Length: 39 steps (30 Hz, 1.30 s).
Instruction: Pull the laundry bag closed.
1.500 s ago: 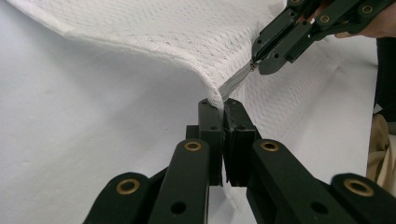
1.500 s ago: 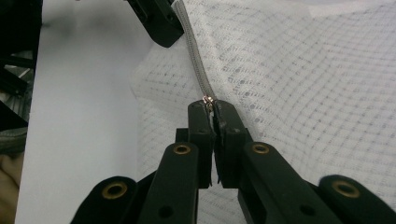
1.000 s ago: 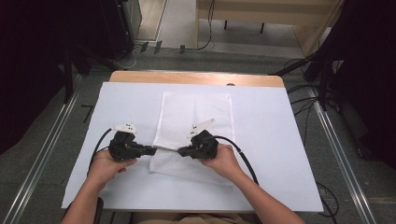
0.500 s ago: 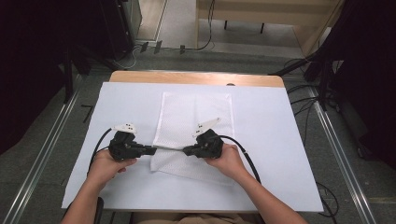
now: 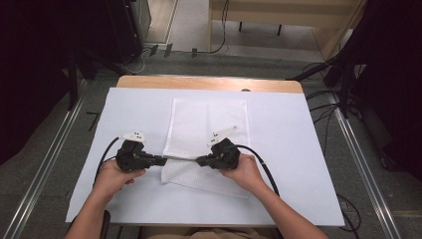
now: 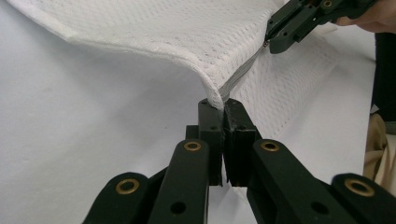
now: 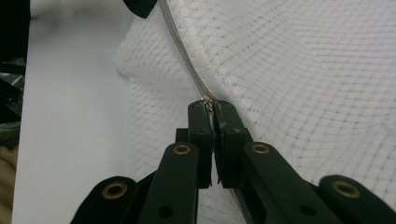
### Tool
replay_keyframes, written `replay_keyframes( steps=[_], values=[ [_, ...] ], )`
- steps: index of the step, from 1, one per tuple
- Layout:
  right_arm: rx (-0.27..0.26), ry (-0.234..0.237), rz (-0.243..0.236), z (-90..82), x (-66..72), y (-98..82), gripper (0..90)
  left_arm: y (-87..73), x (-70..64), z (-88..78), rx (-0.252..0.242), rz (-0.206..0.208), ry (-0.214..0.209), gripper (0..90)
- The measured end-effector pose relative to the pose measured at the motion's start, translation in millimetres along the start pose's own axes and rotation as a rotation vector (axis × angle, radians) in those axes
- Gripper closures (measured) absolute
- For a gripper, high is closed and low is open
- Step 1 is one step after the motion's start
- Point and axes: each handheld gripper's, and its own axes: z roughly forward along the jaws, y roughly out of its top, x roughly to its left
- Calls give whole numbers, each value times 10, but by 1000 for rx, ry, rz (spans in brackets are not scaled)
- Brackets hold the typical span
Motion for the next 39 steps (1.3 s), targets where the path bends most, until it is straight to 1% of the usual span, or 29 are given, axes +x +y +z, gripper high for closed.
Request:
replay_keyframes(
  steps=[1,3,10,11,15,17,23,27,28,29,31,32,33,37,39],
  values=[
    [7,-6,-3,-2,1,-1,881,-2,6,-1,-2,-3,-4,882],
    [3,-3,3,-10,-8,-13,881,-3,7,-6,-5,-7,-7,883],
    [2,-4,12,-31,-10,-40,881,-2,4,-1,1,4,-9,883],
    [1,-5,5,-28,-11,-45,881,-1,4,-2,5,4,-4,883],
    [9,-8,5,-25,-16,-58,882,-3,3,-1,6,-4,-11,884],
    [9,-4,9,-29,-19,-64,882,-2,3,0,9,2,-11,884],
    [7,-3,4,-39,-12,-67,882,-5,5,4,9,-1,-15,884],
    [14,-12,-7,-47,1,-73,882,-5,7,0,8,-5,-9,886],
    [15,-18,-12,-50,-3,-76,882,-6,13,-1,5,-5,-19,886],
    [10,-14,-7,-59,-8,-79,882,-4,6,-1,9,-6,-12,886],
    [18,-26,-7,-68,-12,-82,882,-3,9,-5,10,-5,-9,886],
    [22,-22,-2,-76,-16,-89,882,-5,13,-8,8,-6,-10,886],
    [17,-27,-2,-82,-23,-98,882,-6,14,-10,5,-10,-10,887],
    [28,-36,10,-128,-41,-127,882,-8,19,-18,3,-14,-8,886],
    [25,-38,4,-146,-51,-139,882,-8,20,-18,3,-14,-10,886]
  ],
)
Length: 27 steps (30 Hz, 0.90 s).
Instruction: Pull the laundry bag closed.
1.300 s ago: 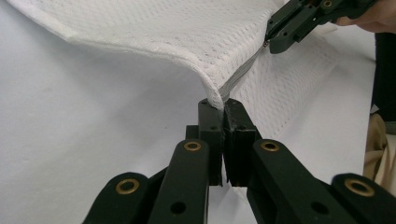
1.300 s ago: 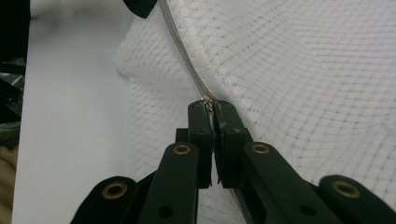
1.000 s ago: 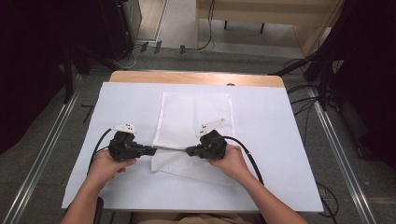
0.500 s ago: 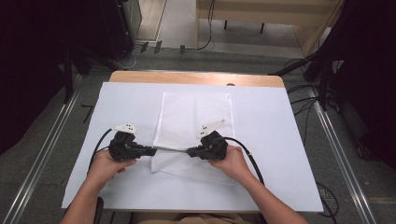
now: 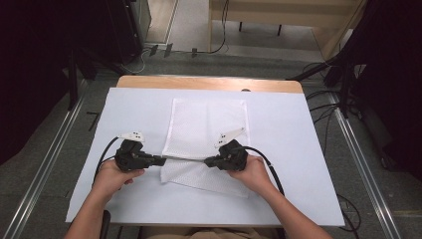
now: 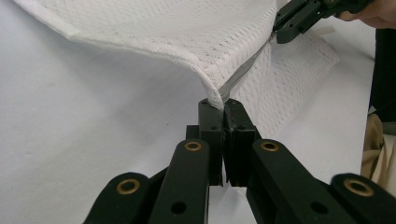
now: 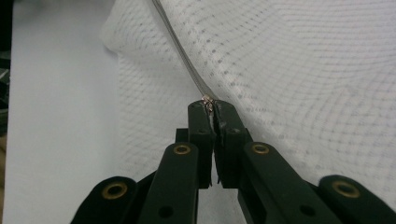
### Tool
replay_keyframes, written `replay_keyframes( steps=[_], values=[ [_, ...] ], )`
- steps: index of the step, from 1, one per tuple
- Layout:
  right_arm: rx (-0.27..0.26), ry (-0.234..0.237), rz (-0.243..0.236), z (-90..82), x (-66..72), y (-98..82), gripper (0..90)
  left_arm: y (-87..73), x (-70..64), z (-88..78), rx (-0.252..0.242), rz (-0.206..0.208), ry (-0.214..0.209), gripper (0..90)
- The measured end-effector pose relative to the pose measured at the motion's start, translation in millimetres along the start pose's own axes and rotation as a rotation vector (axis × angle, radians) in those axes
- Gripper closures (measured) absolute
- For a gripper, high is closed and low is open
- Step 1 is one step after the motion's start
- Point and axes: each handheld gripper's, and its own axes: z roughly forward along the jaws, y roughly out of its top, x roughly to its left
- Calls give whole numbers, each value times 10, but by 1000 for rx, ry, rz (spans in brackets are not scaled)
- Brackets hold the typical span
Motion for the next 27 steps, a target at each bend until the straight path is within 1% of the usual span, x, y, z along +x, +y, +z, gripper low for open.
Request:
replay_keyframes(
  steps=[2,3,5,6,7,12,13,16,17,19,21,22,23,25,27],
  values=[
    [0,-3,7,-15,-6,-13,881,0,-1,2,2,4,1,886],
    [4,-8,5,-19,-8,-17,882,0,-1,1,1,-2,0,886],
    [9,-7,15,-33,-14,-33,882,-2,3,-5,0,-2,2,886],
    [9,-9,11,-39,-20,-43,882,-3,5,-9,1,-3,1,886],
    [12,-10,20,-50,-23,-52,882,-5,5,-10,0,-4,1,886],
    [8,-16,27,-104,-40,-82,882,-8,10,-21,-6,-7,2,886],
    [3,-19,22,-110,-46,-88,881,-9,10,-23,-9,-9,4,886],
    [5,-22,34,-138,-57,-110,881,-8,9,-26,-7,-9,6,886],
    [3,-23,28,-144,-68,-116,882,-9,10,-23,-9,-10,3,886],
    [5,-24,38,-164,-72,-125,881,-10,11,-24,-9,-10,4,886],
    [2,-29,33,-173,-80,-133,881,-11,11,-24,-10,-13,1,885],
    [-1,-24,35,-179,-81,-137,881,-11,10,-23,-7,-11,4,886],
    [5,-31,36,-184,-77,-140,881,-11,11,-22,-4,-10,3,886],
    [1,-26,37,-189,-78,-150,881,-10,8,-18,-3,-7,-1,886],
    [6,-34,38,-195,-73,-152,882,-12,11,-17,1,-7,2,886]
  ],
)
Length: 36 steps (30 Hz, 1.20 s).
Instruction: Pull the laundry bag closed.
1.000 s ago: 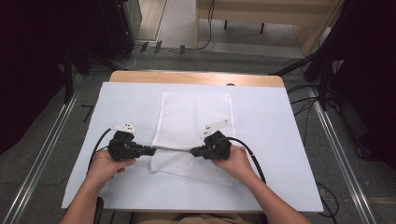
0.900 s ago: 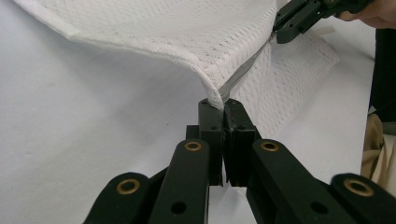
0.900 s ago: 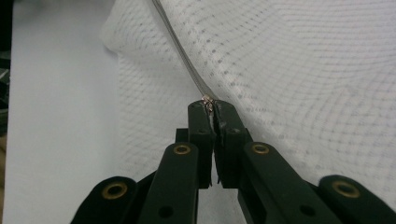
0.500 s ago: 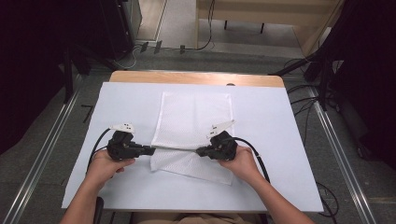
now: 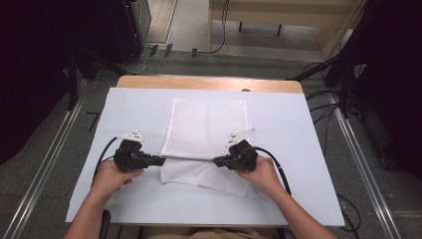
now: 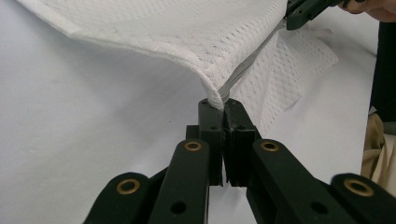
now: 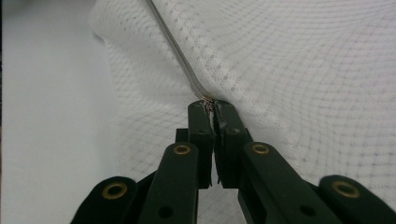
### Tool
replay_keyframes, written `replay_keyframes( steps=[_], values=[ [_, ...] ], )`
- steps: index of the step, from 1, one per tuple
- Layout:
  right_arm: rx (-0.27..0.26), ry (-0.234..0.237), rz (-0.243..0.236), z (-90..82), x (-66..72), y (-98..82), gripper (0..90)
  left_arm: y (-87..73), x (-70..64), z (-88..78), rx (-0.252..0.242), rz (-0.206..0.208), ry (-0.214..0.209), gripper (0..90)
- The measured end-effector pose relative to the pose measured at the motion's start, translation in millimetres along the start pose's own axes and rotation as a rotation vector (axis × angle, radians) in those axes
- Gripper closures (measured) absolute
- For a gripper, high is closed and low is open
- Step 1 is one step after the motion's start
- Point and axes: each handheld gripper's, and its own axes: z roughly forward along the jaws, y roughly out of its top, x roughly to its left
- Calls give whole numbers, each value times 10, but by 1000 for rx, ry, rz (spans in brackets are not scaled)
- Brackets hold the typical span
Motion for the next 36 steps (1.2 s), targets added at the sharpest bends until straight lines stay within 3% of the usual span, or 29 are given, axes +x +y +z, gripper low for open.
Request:
replay_keyframes(
  steps=[36],
  values=[
    [-7,1,27,-115,-60,-171,881,-22,27,-23,6,-11,-2,886]
  ],
)
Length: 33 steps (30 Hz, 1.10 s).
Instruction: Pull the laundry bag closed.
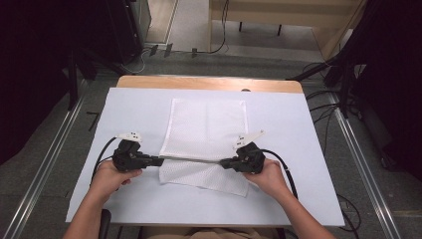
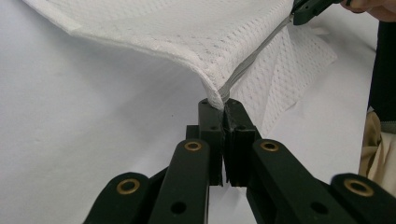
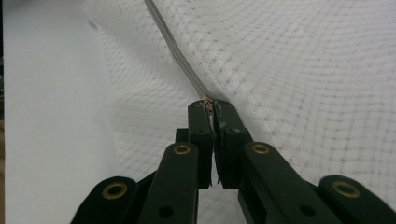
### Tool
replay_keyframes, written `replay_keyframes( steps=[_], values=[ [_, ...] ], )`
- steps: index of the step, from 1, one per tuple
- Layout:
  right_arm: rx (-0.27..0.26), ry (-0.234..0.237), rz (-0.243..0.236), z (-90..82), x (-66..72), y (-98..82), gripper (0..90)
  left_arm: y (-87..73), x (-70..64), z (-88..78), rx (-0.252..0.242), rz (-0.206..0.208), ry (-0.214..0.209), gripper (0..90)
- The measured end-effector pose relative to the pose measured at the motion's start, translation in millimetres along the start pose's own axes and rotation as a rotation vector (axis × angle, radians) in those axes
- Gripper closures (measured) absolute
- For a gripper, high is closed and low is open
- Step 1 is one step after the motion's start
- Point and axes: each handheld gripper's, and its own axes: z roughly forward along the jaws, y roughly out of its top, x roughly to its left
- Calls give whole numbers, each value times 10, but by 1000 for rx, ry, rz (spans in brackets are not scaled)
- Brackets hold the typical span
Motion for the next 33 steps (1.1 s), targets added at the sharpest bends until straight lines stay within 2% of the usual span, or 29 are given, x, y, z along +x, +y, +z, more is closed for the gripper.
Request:
replay_keyframes(
  steps=[12,33],
  values=[
    [13,-2,5,-45,-13,-40,881,-8,11,-12,1,-3,-7,886],
    [0,-11,0,-209,-91,-143,880,-15,16,-10,6,-3,-1,885]
  ],
)
